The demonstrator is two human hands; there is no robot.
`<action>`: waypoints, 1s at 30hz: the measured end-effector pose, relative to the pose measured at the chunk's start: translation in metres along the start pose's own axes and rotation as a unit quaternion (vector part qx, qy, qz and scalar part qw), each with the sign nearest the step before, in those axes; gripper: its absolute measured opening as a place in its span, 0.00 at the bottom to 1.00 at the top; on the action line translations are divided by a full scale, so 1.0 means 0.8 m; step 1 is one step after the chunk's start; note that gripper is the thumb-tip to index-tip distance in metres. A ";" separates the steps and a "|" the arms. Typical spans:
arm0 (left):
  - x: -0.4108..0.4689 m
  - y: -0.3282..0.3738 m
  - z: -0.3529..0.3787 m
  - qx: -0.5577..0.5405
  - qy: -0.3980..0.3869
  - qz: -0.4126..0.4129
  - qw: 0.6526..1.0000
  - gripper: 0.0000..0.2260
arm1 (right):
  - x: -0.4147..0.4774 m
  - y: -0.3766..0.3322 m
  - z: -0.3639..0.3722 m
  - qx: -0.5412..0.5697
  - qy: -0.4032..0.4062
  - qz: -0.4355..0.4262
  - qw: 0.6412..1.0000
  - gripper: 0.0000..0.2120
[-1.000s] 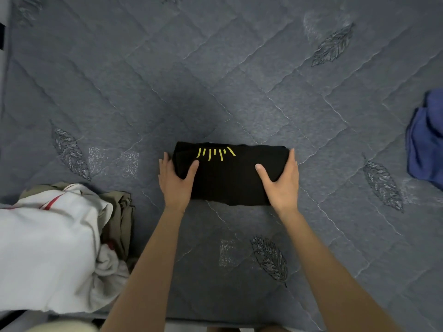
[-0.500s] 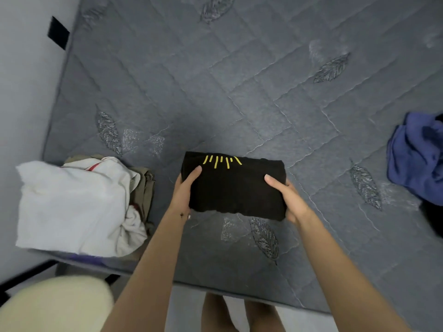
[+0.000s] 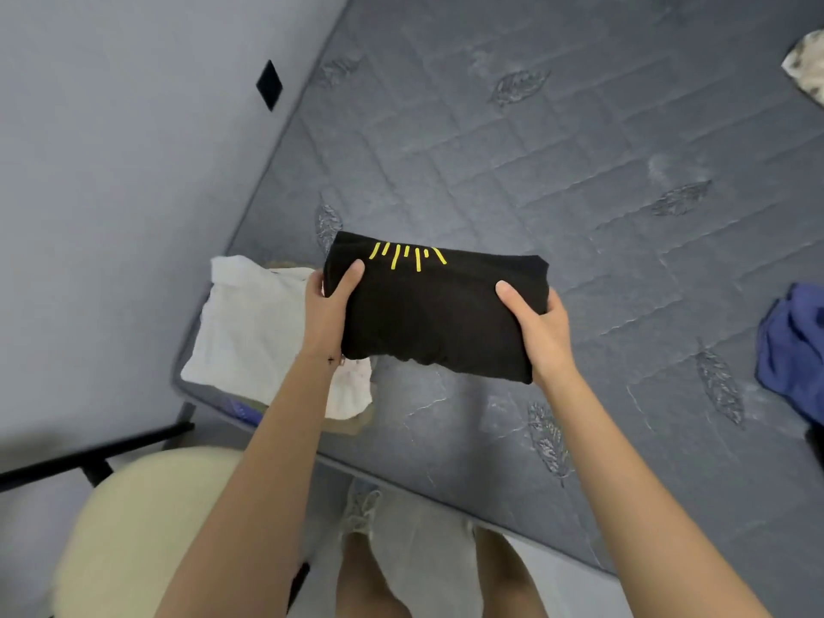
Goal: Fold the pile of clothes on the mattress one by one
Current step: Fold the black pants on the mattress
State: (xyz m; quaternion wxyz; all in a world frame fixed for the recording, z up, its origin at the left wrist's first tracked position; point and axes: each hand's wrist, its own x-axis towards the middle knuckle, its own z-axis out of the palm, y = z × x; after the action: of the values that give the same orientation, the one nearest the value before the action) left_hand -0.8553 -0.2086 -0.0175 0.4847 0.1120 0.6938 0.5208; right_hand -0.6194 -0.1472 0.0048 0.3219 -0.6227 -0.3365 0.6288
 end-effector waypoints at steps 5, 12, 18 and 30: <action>0.015 0.020 -0.121 0.049 0.006 0.009 0.999 0.23 | -0.051 0.033 0.109 0.001 0.015 -0.004 1.000 0.12; 0.057 0.033 -0.243 0.074 0.036 0.019 0.996 0.15 | -0.081 0.090 0.237 0.009 0.040 0.004 0.999 0.19; 0.098 0.011 -0.282 0.075 0.055 0.036 0.995 0.07 | -0.053 0.126 0.285 -0.014 0.045 0.004 0.999 0.20; 0.153 -0.091 -0.294 0.177 0.118 0.024 0.977 0.15 | -0.001 0.227 0.294 -0.248 0.106 0.026 0.963 0.31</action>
State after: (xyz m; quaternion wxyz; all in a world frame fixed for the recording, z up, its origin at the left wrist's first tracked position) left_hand -1.0773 -0.3037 -0.1490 0.3591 0.1498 0.8245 0.4109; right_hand -0.8521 -0.2563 -0.1448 0.1745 -0.7548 -0.4292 0.4644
